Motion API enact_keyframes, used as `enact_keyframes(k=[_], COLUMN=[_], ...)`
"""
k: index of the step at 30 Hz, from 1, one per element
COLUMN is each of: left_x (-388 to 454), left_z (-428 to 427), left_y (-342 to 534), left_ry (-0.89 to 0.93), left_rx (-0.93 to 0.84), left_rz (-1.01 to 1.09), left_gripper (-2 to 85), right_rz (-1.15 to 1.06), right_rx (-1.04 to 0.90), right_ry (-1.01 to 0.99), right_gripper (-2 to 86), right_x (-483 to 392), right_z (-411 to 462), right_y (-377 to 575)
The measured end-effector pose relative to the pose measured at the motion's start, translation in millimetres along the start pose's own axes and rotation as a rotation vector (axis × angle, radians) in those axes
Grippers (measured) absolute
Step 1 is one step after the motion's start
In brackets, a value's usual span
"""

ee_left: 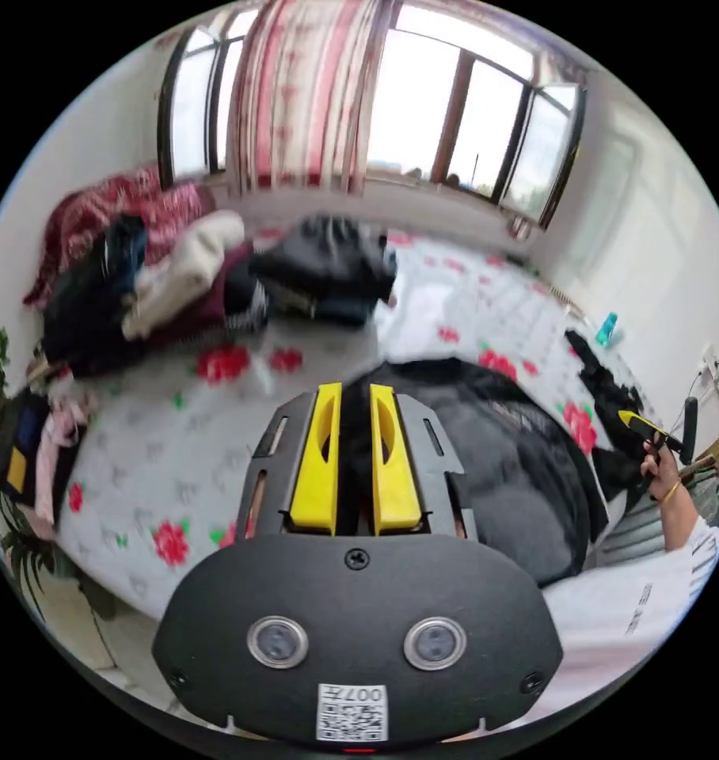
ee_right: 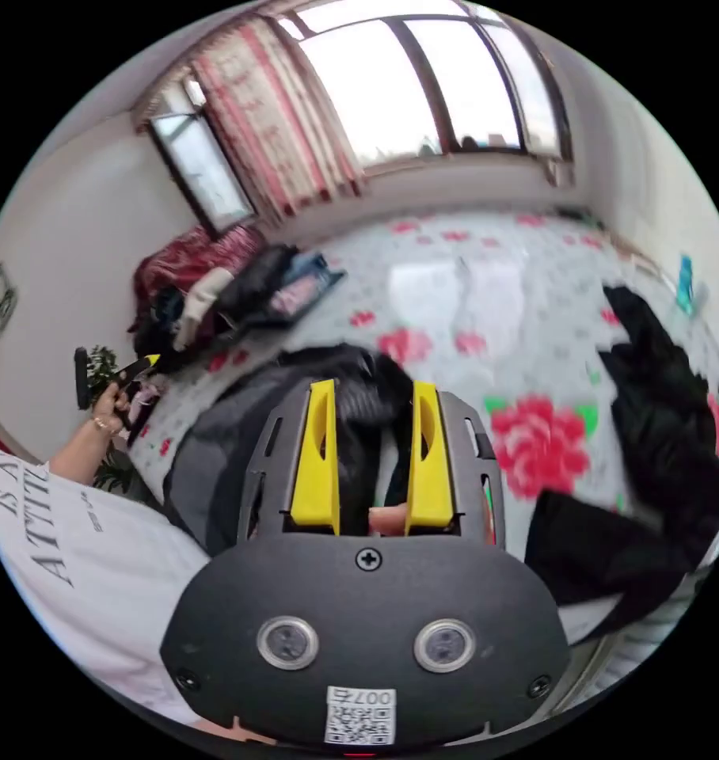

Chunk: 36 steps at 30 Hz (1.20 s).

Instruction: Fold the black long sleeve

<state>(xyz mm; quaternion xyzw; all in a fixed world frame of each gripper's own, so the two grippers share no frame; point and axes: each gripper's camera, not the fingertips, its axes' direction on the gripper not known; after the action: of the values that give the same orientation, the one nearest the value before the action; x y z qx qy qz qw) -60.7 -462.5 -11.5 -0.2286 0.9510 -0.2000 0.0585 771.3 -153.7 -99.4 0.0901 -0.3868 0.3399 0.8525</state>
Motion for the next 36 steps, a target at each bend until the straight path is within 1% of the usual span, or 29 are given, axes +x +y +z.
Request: enact_keyframes(k=[1,3,6,8,10,12,13,14,15,17,18,19,20,22,23,25,27,30,32,34,36], left_x=[-2.8,-12.4,-12.5,-2.5,6.6,14.3,17.3,25.0,36.4,54.5,62.9,65.5,64.8,49.5,33.1,7.7,-14.2,-23.5,-26.2,-26.4,-20.4], left_z=[11.0,39.3,57.6,68.1,78.0,91.5,96.4,109.1,113.9,120.0,123.4,125.3,127.9,122.5,110.5,85.0,55.4,48.9,44.2,35.7,26.1], left_y=[11.0,47.4,64.9,59.6,48.6,31.3,27.6,22.0,15.3,1.5,-8.8,-14.0,-25.7,-47.9,-66.8,-96.3,-127.4,-143.6,-135.7,-117.6,-83.5], left_ry=[0.005,0.051,0.112,0.077,0.022,-0.003,-0.008,-0.025,-0.105,-0.171,-0.208,-0.225,-0.266,-0.346,-0.376,-0.356,-0.282,-0.301,-0.294,-0.269,-0.206], left_rx=[-0.056,-0.214,-0.311,-0.359,-0.402,-0.446,-0.461,-0.503,-0.511,-0.546,-0.573,-0.588,-0.611,-0.601,-0.553,-0.447,-0.314,-0.325,-0.313,-0.286,-0.285], left_rz=[-0.028,-0.154,-0.265,-0.228,-0.207,-0.238,-0.237,-0.219,-0.165,-0.043,0.027,0.064,0.107,0.113,0.084,0.019,-0.035,-0.076,-0.118,-0.173,-0.231], left_gripper=[7.2,8.0,9.7,10.5,10.7,11.0,11.0,10.2,8.7,7.3,5.8,5.1,4.5,4.0,3.9,4.3,5.8,7.9,7.5,7.2,7.7], right_rz=[0.052,0.107,0.097,0.046,-0.004,0.013,0.034,0.044,0.058,0.002,-0.036,-0.099,-0.111,-0.077,-0.058,-0.008,0.001,0.071,0.106,0.127,0.126], right_rx=[-0.078,-0.168,-0.253,-0.285,-0.284,-0.320,-0.390,-0.432,-0.489,-0.505,-0.550,-0.575,-0.575,-0.478,-0.436,-0.272,-0.189,-0.196,-0.211,-0.211,-0.230], right_ry=[0.001,0.025,0.103,0.215,0.376,0.425,0.394,0.364,0.339,0.369,0.442,0.455,0.458,0.527,0.545,0.594,0.587,0.632,0.554,0.305,0.153], right_gripper=[10.7,11.0,11.0,10.9,10.6,10.2,9.8,9.6,8.8,6.4,4.7,3.0,2.6,1.5,1.4,1.8,2.3,3.2,3.7,4.5,5.2], right_x=[14.2,25.5,22.6,14.2,8.1,15.1,23.3,27.4,31.5,27.1,27.8,29.9,33.3,56.0,62.4,79.6,83.9,90.0,87.9,72.0,54.1], right_z=[19.2,42.9,73.4,87.6,100.8,114.9,129.9,138.7,152.0,156.5,160.5,160.0,156.8,123.4,110.9,63.1,41.4,39.9,48.2,62.6,74.3], right_y=[19.3,40.0,44.3,30.8,6.6,-11.4,-21.1,-25.0,-31.8,-46.8,-58.4,-72.6,-81.0,-124.0,-136.0,-177.6,-199.6,-211.9,-201.2,-168.2,-135.4])
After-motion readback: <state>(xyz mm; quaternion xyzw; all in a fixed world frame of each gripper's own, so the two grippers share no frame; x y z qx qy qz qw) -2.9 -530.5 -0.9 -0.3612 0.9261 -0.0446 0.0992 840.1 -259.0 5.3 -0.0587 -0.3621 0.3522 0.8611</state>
